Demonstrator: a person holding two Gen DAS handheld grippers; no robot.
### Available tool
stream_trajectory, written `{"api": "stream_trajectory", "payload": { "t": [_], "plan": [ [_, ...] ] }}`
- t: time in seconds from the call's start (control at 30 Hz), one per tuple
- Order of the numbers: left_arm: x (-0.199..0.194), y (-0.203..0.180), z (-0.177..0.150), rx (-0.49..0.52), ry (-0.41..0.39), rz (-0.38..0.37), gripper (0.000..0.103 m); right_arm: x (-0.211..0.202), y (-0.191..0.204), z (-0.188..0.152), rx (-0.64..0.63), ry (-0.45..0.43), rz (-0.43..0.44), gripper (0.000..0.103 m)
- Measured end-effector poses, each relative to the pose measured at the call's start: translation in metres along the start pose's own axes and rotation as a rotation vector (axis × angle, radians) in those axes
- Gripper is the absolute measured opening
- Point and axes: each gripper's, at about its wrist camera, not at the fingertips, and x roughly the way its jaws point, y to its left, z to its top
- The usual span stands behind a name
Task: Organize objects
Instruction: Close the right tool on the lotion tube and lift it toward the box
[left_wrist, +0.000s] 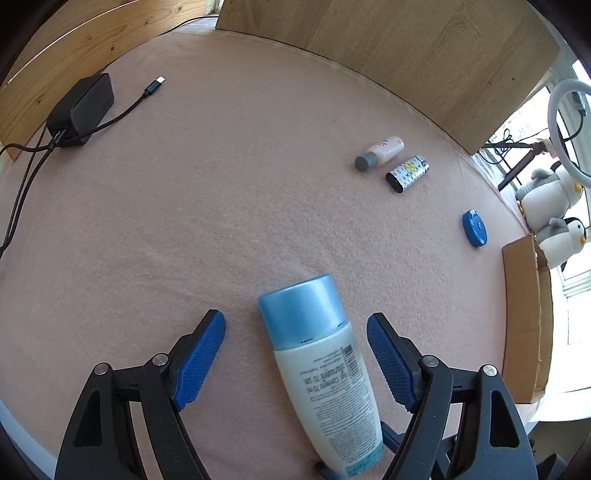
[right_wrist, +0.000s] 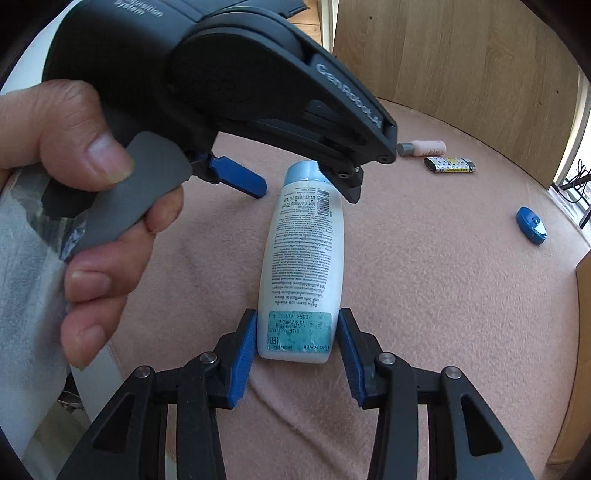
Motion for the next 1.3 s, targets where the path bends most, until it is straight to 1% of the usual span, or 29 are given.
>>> {"api": "stream_trajectory", "payload": {
  "t": [0.03,0.07,0.13,0.4,0.6,0.77,0.9,1.0,1.13,1.3],
  "plan": [
    [0.001,-0.003,0.000,0.005,-0.004,0.003,0.076,0.000,0.000,-0.001,0.000,-0.001,-0.001,0.039],
    [0.001,-0.006,0.001,0.014,-0.005,0.011,0.066,-0.001,0.000,-0.001,0.000,-0.002,-0.003,0.039],
    [0.003,-0.011,0.002,0.033,-0.002,0.027,0.056,-0.001,-0.001,-0.001,-0.001,-0.005,-0.008,0.039],
    [0.001,-0.009,0.004,0.004,-0.010,0.019,0.053,0.000,-0.005,-0.001,0.014,-0.025,-0.013,0.039],
    [-0.011,-0.016,0.006,0.032,-0.027,0.033,0.053,-0.005,-0.012,0.002,0.023,-0.051,-0.017,0.038],
    [-0.040,-0.032,0.013,0.071,-0.079,0.029,0.053,-0.027,-0.019,0.013,0.026,-0.113,-0.036,0.038],
    [-0.075,-0.050,0.022,0.109,-0.146,0.011,0.053,-0.054,-0.025,0.027,0.028,-0.186,-0.059,0.038],
    [-0.098,-0.060,0.026,0.135,-0.194,0.001,0.053,-0.069,-0.030,0.035,0.025,-0.225,-0.075,0.038],
    [-0.117,-0.071,0.031,0.154,-0.238,-0.008,0.054,-0.081,-0.035,0.044,0.019,-0.254,-0.089,0.038],
    [-0.129,-0.076,0.033,0.157,-0.256,-0.016,0.053,-0.084,-0.042,0.051,0.017,-0.268,-0.095,0.039]
  ]
}}
